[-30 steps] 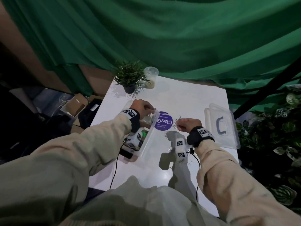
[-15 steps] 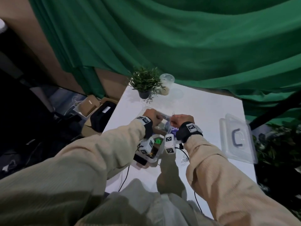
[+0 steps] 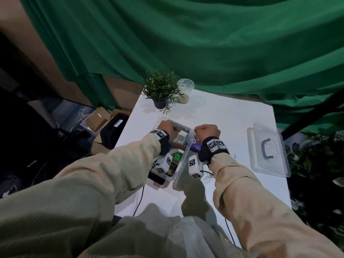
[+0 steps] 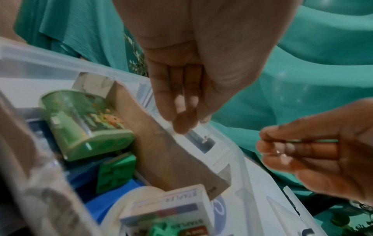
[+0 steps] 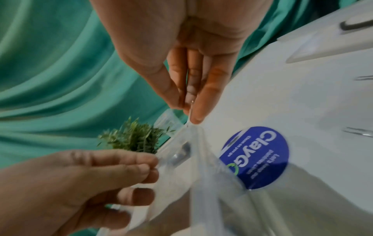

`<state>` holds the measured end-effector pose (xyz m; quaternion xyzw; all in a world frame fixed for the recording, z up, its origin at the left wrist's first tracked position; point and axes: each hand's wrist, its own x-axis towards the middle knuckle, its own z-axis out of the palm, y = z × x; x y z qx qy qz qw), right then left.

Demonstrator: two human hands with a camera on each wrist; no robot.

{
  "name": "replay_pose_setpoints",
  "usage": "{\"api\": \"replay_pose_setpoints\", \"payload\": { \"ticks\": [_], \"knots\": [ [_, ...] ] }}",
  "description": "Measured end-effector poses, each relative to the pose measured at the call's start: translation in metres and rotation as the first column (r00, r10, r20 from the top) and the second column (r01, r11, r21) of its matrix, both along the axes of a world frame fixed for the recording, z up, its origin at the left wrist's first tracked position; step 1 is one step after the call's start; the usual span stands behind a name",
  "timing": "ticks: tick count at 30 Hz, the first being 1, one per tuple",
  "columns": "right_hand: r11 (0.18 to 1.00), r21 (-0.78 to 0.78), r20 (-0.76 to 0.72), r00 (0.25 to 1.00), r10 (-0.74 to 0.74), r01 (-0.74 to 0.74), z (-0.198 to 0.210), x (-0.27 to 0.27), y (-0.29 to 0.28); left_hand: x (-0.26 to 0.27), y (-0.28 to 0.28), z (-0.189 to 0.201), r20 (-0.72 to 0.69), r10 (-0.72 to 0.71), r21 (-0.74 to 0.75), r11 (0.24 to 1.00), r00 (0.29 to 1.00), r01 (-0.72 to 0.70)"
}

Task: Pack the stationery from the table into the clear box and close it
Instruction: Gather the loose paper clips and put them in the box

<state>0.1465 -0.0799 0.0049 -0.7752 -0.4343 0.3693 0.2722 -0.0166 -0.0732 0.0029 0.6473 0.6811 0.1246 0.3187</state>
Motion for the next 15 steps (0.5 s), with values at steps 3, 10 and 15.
{"api": "replay_pose_setpoints", "payload": {
  "ticks": [3, 10, 15],
  "knots": [
    [0.991, -0.001, -0.058, 0.989, -0.136, 0.136, -0.012, 0.036, -0.011, 0.015, 0.0, 0.004, -0.022, -0.042, 0.048, 0.998, 0.999, 0.043],
    [0.862, -0.239, -0.472, 0.722, -0.506, 0.447, -0.046, 0.123, -0.057, 0.11, -0.018, 0.006, 0.12, -0.297, 0.045, 0.955, 0.947, 0.294],
    [0.86, -0.24, -0.178, 0.85, -0.495, 0.45, -0.081, 0.162, -0.082, 0.166, -0.033, -0.046, -0.027, -0.479, -0.114, 0.873, 0.877, 0.473]
  ]
}}
